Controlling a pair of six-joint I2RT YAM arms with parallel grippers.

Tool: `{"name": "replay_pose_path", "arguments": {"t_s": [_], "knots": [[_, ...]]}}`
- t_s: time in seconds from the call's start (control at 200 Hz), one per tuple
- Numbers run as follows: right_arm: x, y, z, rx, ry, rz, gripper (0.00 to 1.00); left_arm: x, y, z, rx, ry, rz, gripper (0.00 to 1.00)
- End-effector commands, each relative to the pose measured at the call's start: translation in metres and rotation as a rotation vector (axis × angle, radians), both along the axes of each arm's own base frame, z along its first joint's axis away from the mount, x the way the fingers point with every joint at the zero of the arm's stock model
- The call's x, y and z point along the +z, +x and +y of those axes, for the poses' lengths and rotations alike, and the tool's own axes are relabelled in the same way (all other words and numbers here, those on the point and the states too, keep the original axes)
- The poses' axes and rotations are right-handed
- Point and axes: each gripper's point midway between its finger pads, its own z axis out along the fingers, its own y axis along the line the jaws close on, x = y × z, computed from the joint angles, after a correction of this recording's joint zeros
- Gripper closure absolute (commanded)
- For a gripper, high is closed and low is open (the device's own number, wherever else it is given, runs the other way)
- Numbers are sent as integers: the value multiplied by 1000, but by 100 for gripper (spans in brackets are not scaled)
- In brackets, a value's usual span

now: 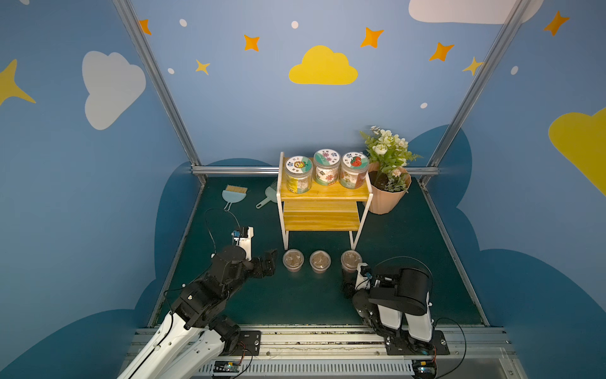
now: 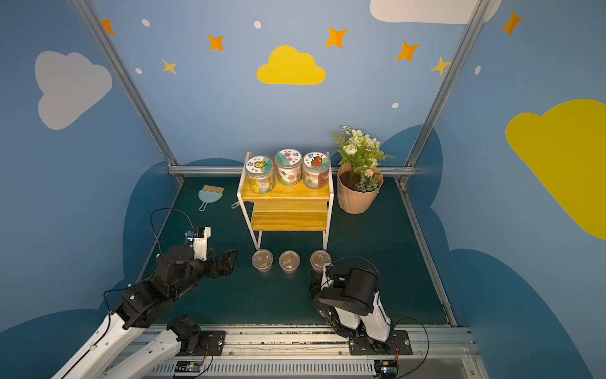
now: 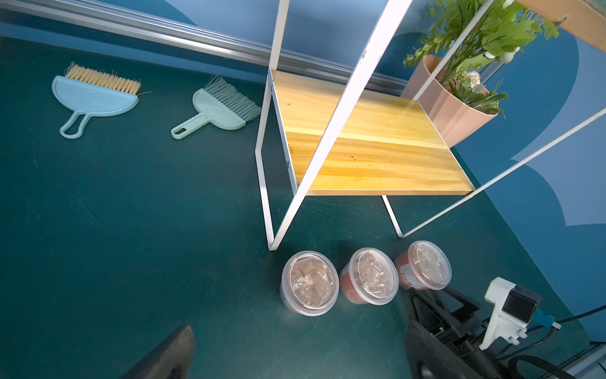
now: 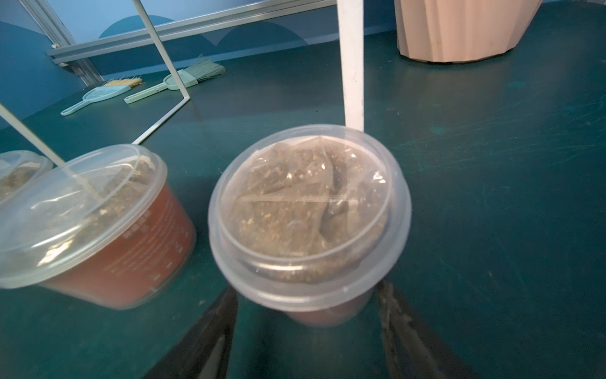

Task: Place the seed container on the shelf
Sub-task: Pick up the seed jar at the center of the board.

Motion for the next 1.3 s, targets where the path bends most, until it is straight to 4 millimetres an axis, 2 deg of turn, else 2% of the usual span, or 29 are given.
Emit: {"name": "replay_pose_path", "arguments": {"t_s": [0.0, 0.15, 0.295, 0.42, 0.541, 0.626, 0.866, 1.297], "knots": [[-32, -17, -10, 50, -110, 100, 33, 13, -1, 2, 3, 5, -30, 0], [-29, -19, -9, 55, -114, 89, 32, 12, -2, 1, 1, 11, -30, 0], [-33, -20, -12, 36, -95, 102, 12, 10, -3, 0, -4, 12, -28, 0], [-27, -17, -10, 27, -87, 82, 6, 11, -3, 1, -2, 17, -31, 0], [-23, -12, -16, -18, -61, 69, 5, 10, -3, 0, -6, 21, -28, 0], [-22, -8, -11, -13, -57, 70, 4, 9, -1, -2, -9, 25, -24, 0], [-27, 5, -4, -22, -43, 90, 4, 8, 1, -4, -13, 26, -27, 0], [-38, 22, -5, -75, -47, 102, 4, 7, 1, -6, -28, 37, -26, 0]]}}
